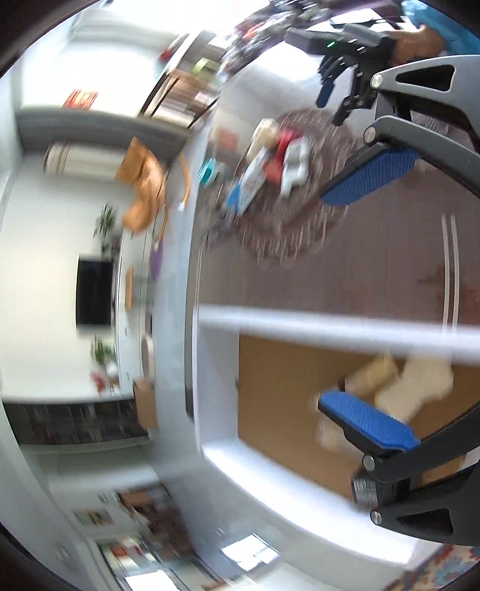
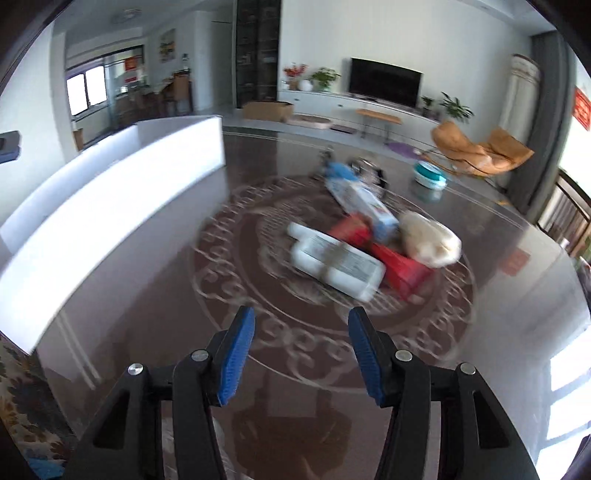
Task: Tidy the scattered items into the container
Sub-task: 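Open the left tool over the container while the right tool opens to drop the gold tube, then move both open tools back over the table toward the remaining items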
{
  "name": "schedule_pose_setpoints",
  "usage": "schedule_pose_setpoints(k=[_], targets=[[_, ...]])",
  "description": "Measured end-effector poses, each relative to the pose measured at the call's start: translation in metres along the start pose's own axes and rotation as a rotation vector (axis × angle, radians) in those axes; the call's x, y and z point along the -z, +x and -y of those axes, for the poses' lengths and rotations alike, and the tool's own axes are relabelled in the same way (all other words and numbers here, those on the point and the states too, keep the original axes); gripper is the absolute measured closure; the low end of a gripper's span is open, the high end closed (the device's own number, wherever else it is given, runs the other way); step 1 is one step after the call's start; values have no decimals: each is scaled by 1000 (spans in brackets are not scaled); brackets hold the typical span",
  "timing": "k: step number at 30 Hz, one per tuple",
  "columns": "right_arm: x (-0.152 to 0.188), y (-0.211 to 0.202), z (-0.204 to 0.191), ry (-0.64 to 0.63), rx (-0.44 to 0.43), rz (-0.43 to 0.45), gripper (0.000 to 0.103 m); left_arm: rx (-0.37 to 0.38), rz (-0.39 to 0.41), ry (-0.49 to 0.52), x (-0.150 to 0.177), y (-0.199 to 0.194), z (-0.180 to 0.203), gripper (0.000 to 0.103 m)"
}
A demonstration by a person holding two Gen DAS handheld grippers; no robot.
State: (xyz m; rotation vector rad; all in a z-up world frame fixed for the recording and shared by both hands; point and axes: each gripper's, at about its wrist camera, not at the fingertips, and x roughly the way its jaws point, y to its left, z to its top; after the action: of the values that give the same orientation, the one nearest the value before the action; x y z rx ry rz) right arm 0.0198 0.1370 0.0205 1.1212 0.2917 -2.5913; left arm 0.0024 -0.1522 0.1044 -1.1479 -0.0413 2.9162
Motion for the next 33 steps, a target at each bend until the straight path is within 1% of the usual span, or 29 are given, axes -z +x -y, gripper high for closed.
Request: schedule_pose_setpoints(k=[2,3,6,9,12,14,17,22,25,28,33], targets=[[22,-3,48,75,61,-31,49,49,-17,59,4,13,39,0],[30,-7,67,112,82,-39,49,62,-29,82,8,22,56,0],[51,-19,109,222,123,-54,49,100,-80,132,25,56,105,0],[65,-30,128,265,141,-56,49,126,-122,139,40,89,139,0],[69,-35,136,287,141,-57,49,114,-134,142,58,113,162,0],[71,-34,140,305,135,-55,49,87,-141,142,70,125,167,0],[71,-30,137,316,126,-54,49,71,-157,133,80,138,169,0],[72,-22,127,303,112,-59,49,45,-139,151,80,145,164,0],[71,-16,125,311,113,-65,49,46,-143,137,80,148,158,0],[67,-13,123,313,107,-70,49,56,-156,100,83,155,151,0],[61,-6,119,267,129,-79,47,84,-169,59,86,163,142,0]])
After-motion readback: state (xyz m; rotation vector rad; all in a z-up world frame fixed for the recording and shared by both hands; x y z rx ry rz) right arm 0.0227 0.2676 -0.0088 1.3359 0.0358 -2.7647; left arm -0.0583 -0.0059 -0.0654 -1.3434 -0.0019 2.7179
